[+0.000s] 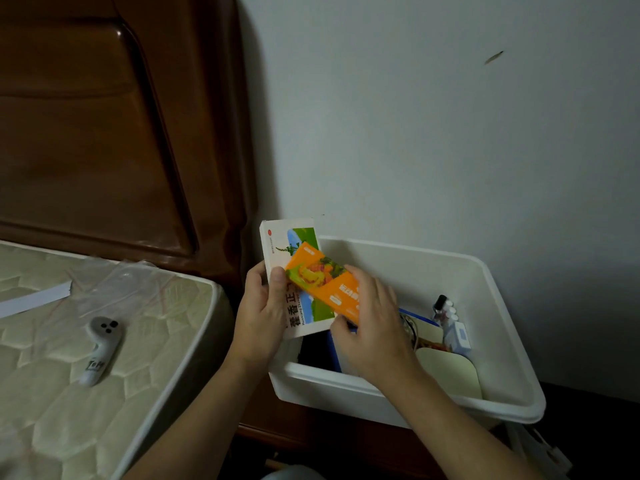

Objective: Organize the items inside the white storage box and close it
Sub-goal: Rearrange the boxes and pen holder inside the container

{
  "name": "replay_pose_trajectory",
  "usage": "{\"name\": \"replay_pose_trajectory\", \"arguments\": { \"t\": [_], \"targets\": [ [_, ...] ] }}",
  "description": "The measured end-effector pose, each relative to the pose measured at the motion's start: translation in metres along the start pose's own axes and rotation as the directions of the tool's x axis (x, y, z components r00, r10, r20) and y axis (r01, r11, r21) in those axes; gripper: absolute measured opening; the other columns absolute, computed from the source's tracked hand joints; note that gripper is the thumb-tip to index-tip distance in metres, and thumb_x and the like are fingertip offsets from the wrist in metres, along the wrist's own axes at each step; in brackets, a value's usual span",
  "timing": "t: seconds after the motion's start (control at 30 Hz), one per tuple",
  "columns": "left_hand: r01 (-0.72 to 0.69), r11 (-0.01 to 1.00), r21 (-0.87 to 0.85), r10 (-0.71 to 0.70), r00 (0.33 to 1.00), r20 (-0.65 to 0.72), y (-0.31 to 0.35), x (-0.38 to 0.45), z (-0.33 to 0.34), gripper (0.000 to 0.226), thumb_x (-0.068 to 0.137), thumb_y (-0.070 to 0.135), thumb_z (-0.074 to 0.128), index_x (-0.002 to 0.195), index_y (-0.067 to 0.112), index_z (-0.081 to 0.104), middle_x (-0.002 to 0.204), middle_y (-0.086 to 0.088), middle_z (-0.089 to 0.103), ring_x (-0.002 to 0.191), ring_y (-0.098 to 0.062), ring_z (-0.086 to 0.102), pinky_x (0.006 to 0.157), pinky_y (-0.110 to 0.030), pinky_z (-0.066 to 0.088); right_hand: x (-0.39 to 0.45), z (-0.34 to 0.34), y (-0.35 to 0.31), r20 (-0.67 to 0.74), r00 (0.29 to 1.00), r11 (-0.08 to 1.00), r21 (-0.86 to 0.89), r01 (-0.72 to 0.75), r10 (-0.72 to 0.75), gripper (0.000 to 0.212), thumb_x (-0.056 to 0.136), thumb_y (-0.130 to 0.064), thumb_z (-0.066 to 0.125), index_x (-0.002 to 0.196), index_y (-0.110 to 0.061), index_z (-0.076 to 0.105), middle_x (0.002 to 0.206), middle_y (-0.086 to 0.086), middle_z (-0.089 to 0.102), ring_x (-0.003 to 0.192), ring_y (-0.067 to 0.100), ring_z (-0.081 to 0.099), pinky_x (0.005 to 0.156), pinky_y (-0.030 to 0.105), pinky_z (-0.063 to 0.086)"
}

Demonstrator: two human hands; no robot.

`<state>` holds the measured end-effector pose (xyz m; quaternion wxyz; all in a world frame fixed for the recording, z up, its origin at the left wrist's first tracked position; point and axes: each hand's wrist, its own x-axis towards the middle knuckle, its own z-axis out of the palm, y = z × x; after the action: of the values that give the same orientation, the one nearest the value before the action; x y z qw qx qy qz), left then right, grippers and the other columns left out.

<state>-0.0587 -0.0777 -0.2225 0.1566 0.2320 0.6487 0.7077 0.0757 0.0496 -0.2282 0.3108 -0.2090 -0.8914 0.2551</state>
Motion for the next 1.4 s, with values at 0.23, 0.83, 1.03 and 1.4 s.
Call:
{"name": "replay_pose_trajectory", "arguments": {
  "t": [0.23,0.83,1.03,1.4],
  "targets": [
    [0.027,0.998,0.059,-0.030,0.998,0.054,0.005,-0.004,0.001,0.073,0.087,0.073,0.061,0.144,0.030,0.045,0.117,0.003,0.077,0.099,-0.017,0.078,0.076,-0.039,0.066,0.004,-0.003,-0.005,0.003,1.000,0.999,-0.050,-0.002,0.002,0.075,0.091,0.008,0.063,0.146,-0.042,0.053,0.167,0.005,0.013,0.150,0.023,0.028,0.112,0.034,0.040],
    [-0.027,0.895,0.445,-0.041,0.989,0.143,0.013,-0.010,0.003,0.097,0.065,0.079,0.073,0.147,0.044,0.034,0.119,0.022,0.068,0.099,-0.002,0.073,0.086,-0.038,0.065,0.002,0.000,-0.006,0.027,0.982,0.983,0.008,-0.185,0.185,0.060,0.107,-0.024,0.046,0.161,-0.031,0.022,0.136,-0.012,0.054,0.096,-0.007,0.052,0.072,0.009,0.046],
    [0.105,0.984,0.141,-0.098,0.993,-0.061,0.007,0.002,0.003,0.081,0.074,0.058,0.085,0.139,0.033,0.044,0.124,0.007,0.071,0.102,-0.005,0.074,0.081,-0.032,0.064,-0.002,-0.006,-0.005,0.297,0.955,0.982,0.185,-0.044,-0.013,0.101,0.087,-0.079,0.056,0.164,-0.043,0.002,0.160,-0.024,0.031,0.138,-0.003,0.043,0.104,0.027,0.046],
    [-0.043,0.905,0.423,0.108,0.985,-0.132,0.055,0.027,0.002,0.072,0.074,0.049,0.081,0.130,0.030,0.039,0.103,0.019,0.065,0.086,0.006,0.066,0.072,-0.027,0.056,0.030,-0.001,0.003,0.257,0.951,0.985,-0.048,-0.165,0.172,0.092,0.092,-0.032,0.074,0.164,-0.033,0.018,0.159,-0.005,0.038,0.139,0.017,0.048,0.110,0.041,0.048]
  ]
}}
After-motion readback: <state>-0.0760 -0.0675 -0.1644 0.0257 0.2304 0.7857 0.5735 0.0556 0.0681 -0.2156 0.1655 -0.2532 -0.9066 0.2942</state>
